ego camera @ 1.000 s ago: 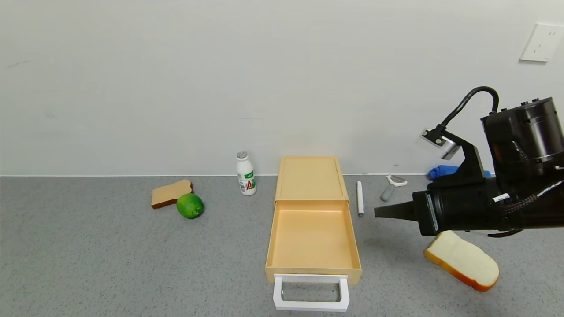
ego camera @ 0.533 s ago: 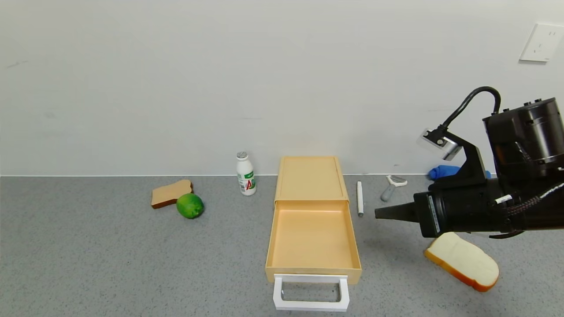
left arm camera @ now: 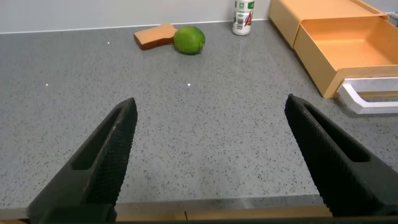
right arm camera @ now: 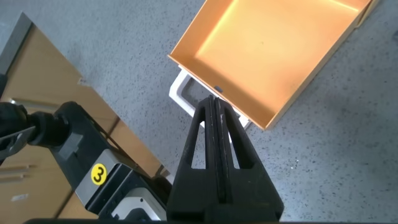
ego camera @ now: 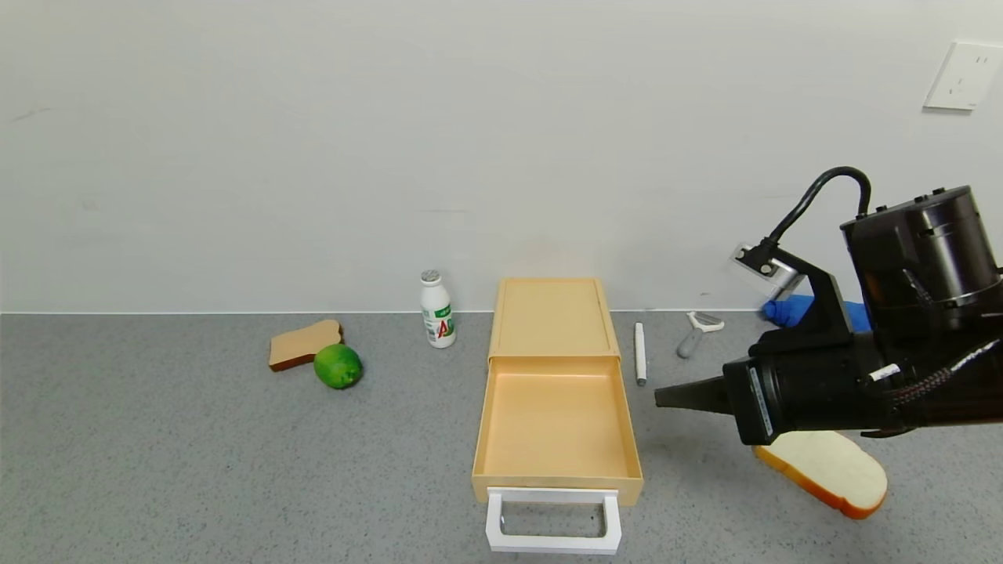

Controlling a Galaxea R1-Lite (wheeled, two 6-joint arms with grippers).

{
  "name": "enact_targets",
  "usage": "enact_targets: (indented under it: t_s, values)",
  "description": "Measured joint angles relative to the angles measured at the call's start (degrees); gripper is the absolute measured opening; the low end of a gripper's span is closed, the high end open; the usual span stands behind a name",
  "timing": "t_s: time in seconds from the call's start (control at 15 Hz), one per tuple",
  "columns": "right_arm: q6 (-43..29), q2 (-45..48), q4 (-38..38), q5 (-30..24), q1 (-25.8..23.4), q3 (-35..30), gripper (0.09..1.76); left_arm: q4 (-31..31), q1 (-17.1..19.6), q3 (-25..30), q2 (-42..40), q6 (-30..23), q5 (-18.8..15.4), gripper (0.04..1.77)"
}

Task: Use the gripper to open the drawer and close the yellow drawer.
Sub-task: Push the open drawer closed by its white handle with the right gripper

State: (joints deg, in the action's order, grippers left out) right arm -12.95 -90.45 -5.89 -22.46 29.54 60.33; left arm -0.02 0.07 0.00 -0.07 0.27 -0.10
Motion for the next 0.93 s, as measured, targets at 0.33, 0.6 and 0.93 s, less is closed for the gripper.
enact_targets:
  t_s: [0.33,0.6,0.93]
  values:
    - [-2.6,-0.7,0.0,7.2,8.1,-2.0,0.11,0.0,0.0,0.0,0.0,0.0,0.0,1.72]
    - [-5.0,-3.1,0.3,13.0,15.7,-4.4,0.11,0.0,0.0,0.0,0.0,0.0,0.0,1.72]
    - [-7.4,-9.1,4.5,17.0,21.8,-7.5,0.11,0.0,0.0,0.0,0.0,0.0,0.0,1.72]
